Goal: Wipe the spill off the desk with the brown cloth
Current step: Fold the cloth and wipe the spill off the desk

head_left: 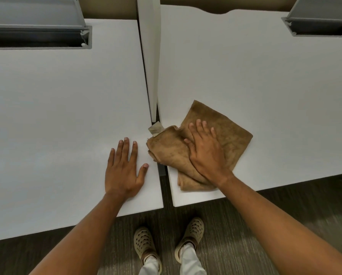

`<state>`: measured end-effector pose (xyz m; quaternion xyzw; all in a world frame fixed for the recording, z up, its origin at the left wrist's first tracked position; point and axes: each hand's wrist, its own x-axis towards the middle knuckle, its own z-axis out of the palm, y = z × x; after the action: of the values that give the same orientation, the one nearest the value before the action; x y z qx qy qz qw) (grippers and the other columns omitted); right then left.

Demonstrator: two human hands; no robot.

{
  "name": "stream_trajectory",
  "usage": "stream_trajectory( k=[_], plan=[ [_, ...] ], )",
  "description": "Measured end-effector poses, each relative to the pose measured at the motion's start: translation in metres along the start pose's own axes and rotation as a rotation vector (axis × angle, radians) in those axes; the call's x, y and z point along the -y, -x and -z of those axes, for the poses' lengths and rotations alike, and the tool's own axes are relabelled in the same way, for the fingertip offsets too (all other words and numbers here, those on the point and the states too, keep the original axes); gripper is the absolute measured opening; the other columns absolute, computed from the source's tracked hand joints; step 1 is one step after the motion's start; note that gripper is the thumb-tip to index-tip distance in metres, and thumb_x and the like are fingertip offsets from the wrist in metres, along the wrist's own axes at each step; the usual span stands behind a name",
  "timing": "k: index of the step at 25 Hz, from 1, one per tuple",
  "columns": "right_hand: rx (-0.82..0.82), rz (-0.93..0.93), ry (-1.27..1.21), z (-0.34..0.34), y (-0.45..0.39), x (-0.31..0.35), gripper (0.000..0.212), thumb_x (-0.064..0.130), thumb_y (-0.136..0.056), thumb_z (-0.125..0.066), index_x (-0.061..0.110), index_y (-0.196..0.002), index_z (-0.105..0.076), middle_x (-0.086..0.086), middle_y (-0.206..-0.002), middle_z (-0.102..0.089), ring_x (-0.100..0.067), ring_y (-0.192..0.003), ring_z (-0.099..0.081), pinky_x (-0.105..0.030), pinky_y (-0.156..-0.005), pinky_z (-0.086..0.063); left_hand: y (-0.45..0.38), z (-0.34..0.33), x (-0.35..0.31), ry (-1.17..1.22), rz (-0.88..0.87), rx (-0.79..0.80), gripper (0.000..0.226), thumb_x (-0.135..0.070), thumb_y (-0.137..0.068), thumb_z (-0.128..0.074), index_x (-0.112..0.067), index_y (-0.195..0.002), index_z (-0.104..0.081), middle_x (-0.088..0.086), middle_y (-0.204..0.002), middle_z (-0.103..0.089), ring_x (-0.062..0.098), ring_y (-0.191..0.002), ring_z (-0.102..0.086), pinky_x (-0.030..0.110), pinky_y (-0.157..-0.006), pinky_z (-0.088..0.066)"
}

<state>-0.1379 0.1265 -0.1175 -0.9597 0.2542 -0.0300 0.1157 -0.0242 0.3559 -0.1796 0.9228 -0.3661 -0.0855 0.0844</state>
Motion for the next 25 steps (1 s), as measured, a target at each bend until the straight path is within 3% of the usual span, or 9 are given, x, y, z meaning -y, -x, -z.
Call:
stream_trajectory(
  k=[4,6,9,12,18,25],
  plan=[
    [0.023,-0.056,-0.086,0.014,0.011,0.007,0.067,0.054,-0.099,-0.024,0.018,-0.155,-0.016,-0.014,-0.163,-0.013,-0.025,-0.151,-0.009,-0.043,-0.123,-0.003,0.001,0.002,-0.001,0.000,-0.001,0.005,0.079,-0.063,-0.092,-0.012,-0.016,-0.155,-0.001,0.010,-0.164,0.006,0.024,-0.151,0.008,0.045,-0.123,-0.003],
    [0.021,0.022,-0.125,0.020,0.033,0.020,0.074,0.061,-0.094,-0.036,0.026,-0.155,-0.015,-0.014,-0.163,-0.008,-0.026,-0.151,-0.004,-0.049,-0.122,0.000,0.001,0.002,0.000,0.005,0.003,0.003,0.079,-0.063,-0.092,-0.012,-0.016,-0.155,-0.001,0.011,-0.164,0.005,0.024,-0.151,0.008,0.044,-0.123,-0.002],
    [0.053,0.169,0.058,0.014,0.066,0.034,0.071,0.066,-0.089,-0.039,0.031,-0.150,-0.032,-0.016,-0.162,-0.013,-0.030,-0.151,-0.005,-0.058,-0.119,-0.007,0.001,0.001,0.000,0.008,-0.004,-0.001,0.079,-0.063,-0.092,-0.011,-0.016,-0.155,-0.001,0.011,-0.164,0.007,0.024,-0.151,0.008,0.044,-0.123,-0.002],
    [0.000,0.111,0.169,0.004,0.061,0.043,0.056,0.054,-0.096,-0.036,0.030,-0.147,-0.040,-0.018,-0.160,-0.020,-0.035,-0.149,-0.014,-0.061,-0.115,-0.017,0.003,-0.001,0.000,0.019,-0.006,-0.004,0.079,-0.062,-0.093,-0.012,-0.016,-0.155,0.000,0.012,-0.164,0.007,0.024,-0.151,0.009,0.045,-0.123,-0.001],
    [0.039,0.237,0.275,0.001,-0.001,0.067,0.049,0.042,-0.091,-0.041,0.027,-0.136,-0.054,-0.011,-0.160,-0.025,-0.035,-0.148,-0.016,-0.063,-0.114,-0.016,0.001,0.000,0.003,0.030,-0.012,0.008,0.077,-0.061,-0.094,-0.013,-0.017,-0.155,0.002,0.011,-0.164,0.009,0.023,-0.151,0.011,0.043,-0.123,0.002],
    [0.111,0.317,0.233,0.004,0.079,0.076,0.043,0.044,-0.098,-0.036,0.022,-0.119,-0.065,-0.004,-0.160,-0.027,-0.025,-0.151,-0.010,-0.060,-0.116,-0.014,0.006,-0.002,0.003,0.046,-0.015,0.009,0.077,-0.058,-0.093,-0.008,-0.014,-0.155,0.002,0.012,-0.163,0.009,0.024,-0.151,0.011,0.044,-0.123,0.002]
  ],
)
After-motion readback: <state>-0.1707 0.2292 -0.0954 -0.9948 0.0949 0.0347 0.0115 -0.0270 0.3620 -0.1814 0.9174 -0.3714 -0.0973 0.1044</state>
